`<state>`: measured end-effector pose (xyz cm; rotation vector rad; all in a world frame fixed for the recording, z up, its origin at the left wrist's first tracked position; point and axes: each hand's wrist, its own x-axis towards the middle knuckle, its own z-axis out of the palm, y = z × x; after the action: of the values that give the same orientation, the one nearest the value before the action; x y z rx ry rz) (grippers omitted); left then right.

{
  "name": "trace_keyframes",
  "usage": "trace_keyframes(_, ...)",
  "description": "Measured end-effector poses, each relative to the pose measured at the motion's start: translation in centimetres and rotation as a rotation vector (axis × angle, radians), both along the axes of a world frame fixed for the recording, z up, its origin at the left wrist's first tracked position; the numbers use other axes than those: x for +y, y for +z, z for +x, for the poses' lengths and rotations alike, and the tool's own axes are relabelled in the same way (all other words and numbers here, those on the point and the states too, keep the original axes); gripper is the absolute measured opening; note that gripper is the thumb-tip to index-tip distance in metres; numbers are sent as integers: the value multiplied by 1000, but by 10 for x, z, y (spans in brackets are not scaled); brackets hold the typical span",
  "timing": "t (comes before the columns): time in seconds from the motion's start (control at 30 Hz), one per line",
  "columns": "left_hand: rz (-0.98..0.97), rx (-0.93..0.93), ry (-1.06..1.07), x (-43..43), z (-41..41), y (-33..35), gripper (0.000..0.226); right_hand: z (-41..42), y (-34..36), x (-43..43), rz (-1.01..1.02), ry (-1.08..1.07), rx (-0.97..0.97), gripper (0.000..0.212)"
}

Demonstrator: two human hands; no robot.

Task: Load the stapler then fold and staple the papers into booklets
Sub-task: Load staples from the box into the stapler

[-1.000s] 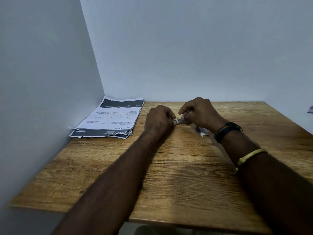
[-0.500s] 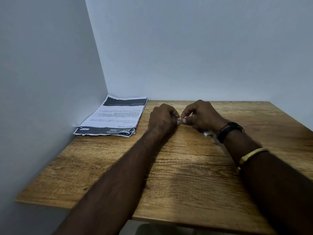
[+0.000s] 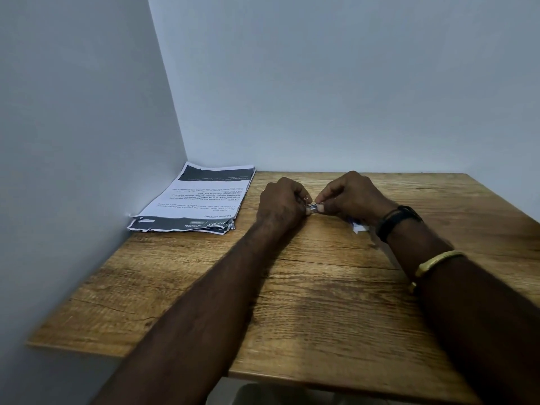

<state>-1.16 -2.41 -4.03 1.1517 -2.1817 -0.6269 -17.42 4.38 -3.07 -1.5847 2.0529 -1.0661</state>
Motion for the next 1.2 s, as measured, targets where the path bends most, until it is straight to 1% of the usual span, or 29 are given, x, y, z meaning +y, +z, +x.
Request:
trace_keyframes(0.2, 15, -4, -17, -1, 0, 1, 21, -5, -1, 2, 2, 18, 88, 31)
trace_keyframes(0.3, 16, -2, -9, -1, 0, 2, 19, -5, -1, 4, -18, 61, 146, 27)
trace_keyframes(0.4, 13, 1, -6, 0, 0, 1, 18, -2, -1, 3, -28, 84, 245, 20)
trace_keyframes(0.53, 22, 0, -15, 0, 0, 1, 20, -3, -1, 2, -22, 46, 324, 18)
trace_keyframes(0.7, 31, -13, -16, 0, -1, 2, 20, -10, -2, 8, -23, 18, 332, 20)
trace_keyframes(0.8, 25, -20, -14, 1, -2, 1, 15, -9, -1, 9, -20, -3, 342, 21)
trace_keyframes(1.03, -30, -30, -34, -1, -3, -3, 10, -7, 1, 9, 0, -60, 304, 16)
trace_keyframes(1.2, -53, -1, -47, 2, -4, -3, 14, -9, 3, 10, 2, -79, 295, 13)
